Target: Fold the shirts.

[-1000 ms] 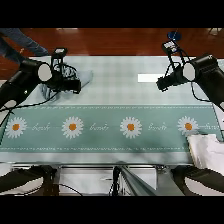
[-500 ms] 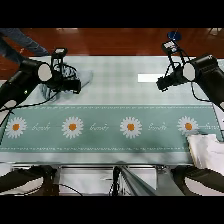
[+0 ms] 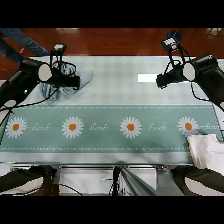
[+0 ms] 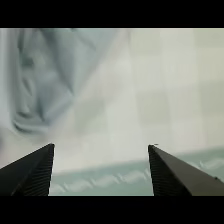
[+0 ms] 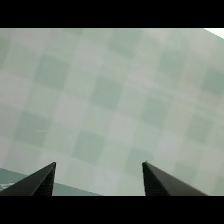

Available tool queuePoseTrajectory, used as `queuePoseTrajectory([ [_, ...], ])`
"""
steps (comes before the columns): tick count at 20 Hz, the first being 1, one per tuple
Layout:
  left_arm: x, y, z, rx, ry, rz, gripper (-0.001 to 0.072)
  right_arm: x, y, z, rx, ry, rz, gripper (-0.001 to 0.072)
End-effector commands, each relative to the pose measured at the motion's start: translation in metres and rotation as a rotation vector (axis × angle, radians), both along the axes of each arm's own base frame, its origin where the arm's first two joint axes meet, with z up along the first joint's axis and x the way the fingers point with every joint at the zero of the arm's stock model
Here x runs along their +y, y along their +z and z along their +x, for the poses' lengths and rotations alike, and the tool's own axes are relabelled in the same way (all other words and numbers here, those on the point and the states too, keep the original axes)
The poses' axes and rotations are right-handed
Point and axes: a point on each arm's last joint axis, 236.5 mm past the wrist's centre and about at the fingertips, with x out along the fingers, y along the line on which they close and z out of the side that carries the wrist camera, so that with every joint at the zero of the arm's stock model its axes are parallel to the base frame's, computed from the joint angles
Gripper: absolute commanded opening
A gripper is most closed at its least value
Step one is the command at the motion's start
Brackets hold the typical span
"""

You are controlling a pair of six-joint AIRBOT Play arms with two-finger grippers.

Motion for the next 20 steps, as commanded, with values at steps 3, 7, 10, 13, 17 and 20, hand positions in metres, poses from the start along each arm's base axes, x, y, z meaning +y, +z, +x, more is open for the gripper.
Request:
queuePoseTrajectory([
  [3,0.073,0.040,0.068,-0.243,0.156,0.007,0.0720,0.001,0.003,0.004,-0.022,0.006,0.001,0.0591],
  [7,0.124,0.012,0.085,-0.205,0.279,-0.013,0.0720,0.002,0.003,0.004,-0.021,0.006,0.005,0.0591],
  [10,0.136,-0.023,0.094,-0.169,0.296,-0.006,0.0720,0.002,0.003,0.004,-0.020,-0.004,0.012,0.0592],
  [13,0.135,-0.060,0.101,-0.129,0.291,-0.002,0.0720,0.003,0.001,0.002,-0.009,-0.010,0.022,0.0592],
  [17,0.135,-0.088,0.100,-0.084,0.290,0.004,0.0400,0.005,-0.001,-0.001,0.003,-0.013,0.034,0.0591],
  [20,0.135,-0.063,0.105,-0.127,0.285,0.003,0.0025,0.005,-0.001,-0.002,0.009,-0.015,0.032,0.0591],
])
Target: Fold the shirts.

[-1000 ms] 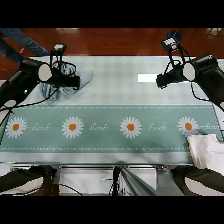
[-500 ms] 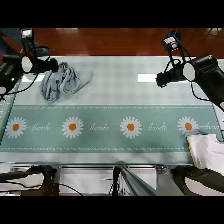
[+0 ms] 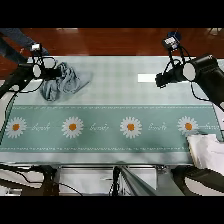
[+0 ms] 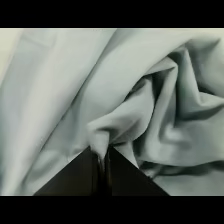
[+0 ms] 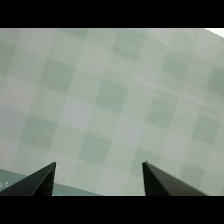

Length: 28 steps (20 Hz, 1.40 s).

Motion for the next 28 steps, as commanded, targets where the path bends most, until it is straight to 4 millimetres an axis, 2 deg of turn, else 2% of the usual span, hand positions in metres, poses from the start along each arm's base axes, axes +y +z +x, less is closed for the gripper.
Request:
queuePoseTrajectory([
  [1,0.001,0.034,0.012,-0.070,-0.004,0.006,0.0025,0.000,-0.002,-0.003,0.015,-0.004,0.000,0.0591],
  [3,0.001,0.104,0.025,-0.200,-0.003,0.008,0.0025,-0.006,-0.002,-0.004,0.020,-0.006,-0.029,0.0591],
  [5,-0.004,0.197,0.028,-0.378,-0.011,0.009,0.0025,-0.020,-0.002,-0.006,0.030,-0.011,-0.094,0.0591],
  [7,-0.016,0.296,0.012,-0.564,-0.032,0.004,0.0025,-0.042,-0.003,-0.016,0.073,-0.031,-0.193,0.0591],
  [9,-0.037,0.392,-0.026,-0.750,-0.070,-0.011,0.0025,-0.066,-0.003,-0.031,0.137,-0.065,-0.294,0.0591],
  [11,-0.057,0.468,-0.073,-0.912,-0.122,-0.022,0.0025,-0.090,0.001,-0.046,0.199,-0.106,-0.394,0.0591],
  [13,-0.072,0.522,-0.122,-1.043,-0.190,0.007,0.0025,-0.108,0.006,-0.058,0.242,-0.141,-0.469,0.0591],
  [14,-0.078,0.539,-0.143,-1.085,-0.218,0.021,0.0025,-0.114,0.009,-0.062,0.256,-0.155,-0.496,0.0591],
  [17,-0.095,0.563,-0.186,-1.141,-0.295,0.045,0.0025,-0.126,0.010,-0.074,0.305,-0.193,-0.522,0.0591],
  [20,-0.119,0.555,-0.199,-1.102,-0.372,0.017,0.0025,-0.143,0.010,-0.089,0.362,-0.257,-0.526,0.0592],
  [22,-0.157,0.540,-0.200,-1.043,-0.462,-0.104,0.0025,-0.155,0.009,-0.097,0.384,-0.321,-0.507,0.0591],
  [24,-0.209,0.524,-0.203,-0.983,-0.575,-0.236,0.0025,-0.163,0.005,-0.102,0.400,-0.370,-0.471,0.0591],
  [26,-0.259,0.501,-0.202,-0.920,-0.682,-0.265,0.0025,-0.168,0.001,-0.106,0.416,-0.397,-0.436,0.0591],
  [28,-0.307,0.469,-0.197,-0.850,-0.784,-0.254,0.0025,-0.170,-0.002,-0.108,0.425,-0.411,-0.413,0.0591],
])
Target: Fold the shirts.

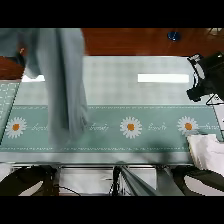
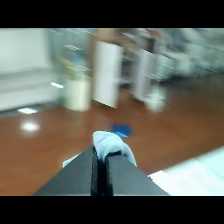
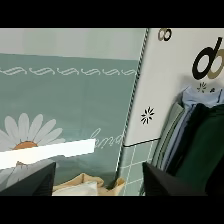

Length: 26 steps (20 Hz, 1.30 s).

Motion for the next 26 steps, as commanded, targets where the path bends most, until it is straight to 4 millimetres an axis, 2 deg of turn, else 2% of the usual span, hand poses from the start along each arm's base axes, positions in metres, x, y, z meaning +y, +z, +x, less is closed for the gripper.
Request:
queuePoseTrajectory([
  [1,-0.089,-0.056,-0.002,0.097,-0.178,0.091,0.0025,-0.006,-0.005,-0.007,0.007,-0.055,0.039,0.0591],
  [6,-0.188,-0.175,0.024,0.260,-0.280,0.227,0.0026,-0.005,-0.006,0.000,-0.018,-0.042,0.050,0.0591],
  [10,-0.247,-0.238,0.037,0.272,-0.327,0.239,0.0026,-0.001,-0.008,0.005,-0.035,-0.031,0.066,0.0591],
  [13,-0.286,-0.275,0.032,0.301,-0.371,0.201,0.0037,-0.001,-0.007,0.009,-0.050,-0.022,0.068,0.0591],
  [14,-0.296,-0.286,0.029,0.313,-0.384,0.190,0.0143,0.000,-0.007,0.010,-0.054,-0.019,0.069,0.0591],
  [15,-0.302,-0.295,0.027,0.319,-0.391,0.194,0.0357,0.000,-0.007,0.011,-0.057,-0.017,0.069,0.0591],
  [16,-0.303,-0.301,0.026,0.329,-0.393,0.205,0.0670,0.000,-0.007,0.011,-0.057,-0.017,0.069,0.0591],
  [17,-0.297,-0.304,0.029,0.336,-0.384,0.233,0.0720,0.000,-0.007,0.011,-0.057,-0.017,0.069,0.0591],
  [18,-0.281,-0.305,0.037,0.334,-0.358,0.293,0.0720,0.000,-0.007,0.011,-0.059,-0.015,0.070,0.0591],
  [20,-0.221,-0.310,0.059,0.371,-0.254,0.471,0.0720,0.000,-0.007,0.013,-0.066,-0.011,0.071,0.0591],
  [21,-0.177,-0.317,0.069,0.438,-0.180,0.570,0.0720,0.000,-0.007,0.015,-0.073,-0.008,0.072,0.0591],
  [22,-0.123,-0.327,0.074,0.552,-0.097,0.661,0.0718,0.001,-0.007,0.018,-0.085,-0.004,0.074,0.0592],
  [24,-0.017,-0.355,0.066,0.820,0.027,0.805,0.0716,0.001,-0.008,0.022,-0.104,-0.004,0.093,0.0591],
  [25,0.024,-0.371,0.056,0.961,0.071,0.796,0.0716,0.001,-0.012,0.021,-0.108,-0.022,0.124,0.0591],
  [26,0.047,-0.386,0.045,1.070,0.075,0.738,0.0716,-0.001,-0.015,0.020,-0.112,-0.046,0.157,0.0591],
])
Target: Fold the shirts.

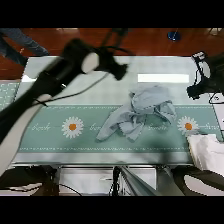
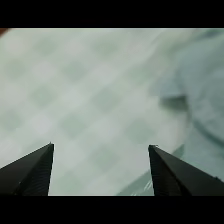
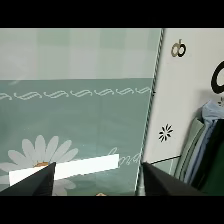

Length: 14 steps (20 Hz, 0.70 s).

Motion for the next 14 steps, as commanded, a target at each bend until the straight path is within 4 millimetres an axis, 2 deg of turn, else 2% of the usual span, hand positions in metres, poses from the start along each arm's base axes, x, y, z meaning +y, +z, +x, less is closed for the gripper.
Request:
queuePoseTrajectory([
  [1,0.123,-0.053,-0.053,0.400,0.212,0.066,0.0716,-0.002,-0.010,0.000,-0.022,-0.053,0.101,0.0591],
  [2,0.129,-0.070,-0.070,0.483,0.240,-0.029,0.0716,-0.005,-0.013,-0.002,-0.025,-0.081,0.141,0.0591],
  [3,0.125,-0.085,-0.092,0.560,0.236,-0.132,0.0716,-0.009,-0.017,-0.005,-0.029,-0.110,0.189,0.0591],
  [5,0.106,-0.106,-0.138,0.686,0.182,-0.296,0.0717,-0.010,-0.024,-0.005,-0.048,-0.148,0.296,0.0591],
  [7,0.094,-0.124,-0.170,0.769,0.167,-0.377,0.0720,-0.007,-0.026,-0.004,-0.063,-0.159,0.377,0.0591],
  [9,0.093,-0.144,-0.187,0.828,0.198,-0.396,0.0720,-0.006,-0.027,-0.004,-0.066,-0.161,0.412,0.0591],
  [11,0.094,-0.158,-0.193,0.837,0.218,-0.403,0.0720,-0.005,-0.027,-0.004,-0.066,-0.158,0.416,0.0591],
  [14,0.080,-0.162,-0.201,0.879,0.191,-0.456,0.0720,0.000,-0.028,-0.001,-0.073,-0.151,0.438,0.0591],
])
